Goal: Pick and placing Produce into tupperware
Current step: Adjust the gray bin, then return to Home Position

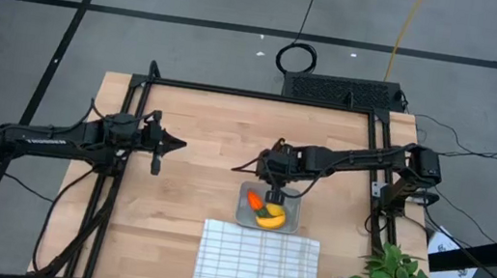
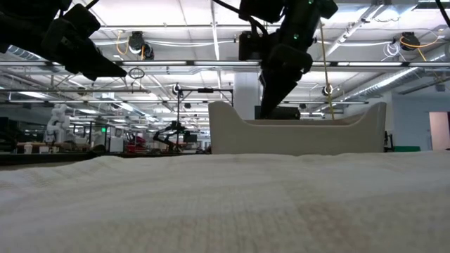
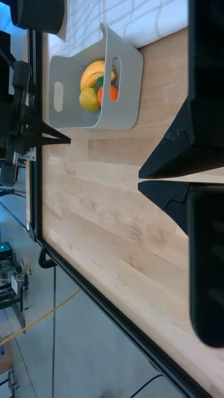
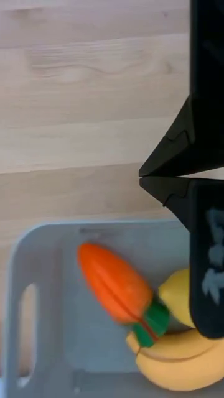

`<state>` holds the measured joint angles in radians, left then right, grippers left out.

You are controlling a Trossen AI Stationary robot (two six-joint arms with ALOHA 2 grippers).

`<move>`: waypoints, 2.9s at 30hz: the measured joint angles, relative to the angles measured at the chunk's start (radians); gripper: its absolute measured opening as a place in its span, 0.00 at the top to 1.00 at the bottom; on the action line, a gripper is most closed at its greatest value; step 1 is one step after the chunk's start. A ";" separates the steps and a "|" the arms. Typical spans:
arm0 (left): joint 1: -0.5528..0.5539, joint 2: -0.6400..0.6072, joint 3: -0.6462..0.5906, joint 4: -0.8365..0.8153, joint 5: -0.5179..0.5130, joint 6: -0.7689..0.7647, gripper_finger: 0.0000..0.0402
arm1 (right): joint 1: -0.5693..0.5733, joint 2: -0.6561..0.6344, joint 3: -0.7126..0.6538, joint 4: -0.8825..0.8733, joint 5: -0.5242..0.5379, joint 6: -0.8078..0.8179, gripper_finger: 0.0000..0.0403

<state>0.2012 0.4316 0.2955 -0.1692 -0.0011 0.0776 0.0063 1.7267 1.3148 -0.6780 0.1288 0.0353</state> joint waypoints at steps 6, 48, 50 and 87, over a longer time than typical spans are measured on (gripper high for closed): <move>0.000 0.000 0.000 0.000 0.000 0.000 0.95 | -0.003 0.000 0.000 0.085 -0.029 -0.042 1.00; 0.000 0.000 0.000 -0.014 0.000 0.003 0.95 | -0.017 0.042 0.001 0.195 -0.042 -0.089 1.00; 0.000 0.000 0.000 -0.014 0.001 0.003 0.95 | -0.020 0.014 0.001 0.192 -0.031 -0.101 1.00; -0.001 0.000 0.044 0.128 0.092 0.153 1.00 | -0.037 -0.902 0.002 -0.055 0.051 0.011 1.00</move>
<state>0.1999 0.4316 0.3394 -0.0414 0.0908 0.2302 -0.0307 0.8248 1.3167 -0.7331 0.1795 0.0464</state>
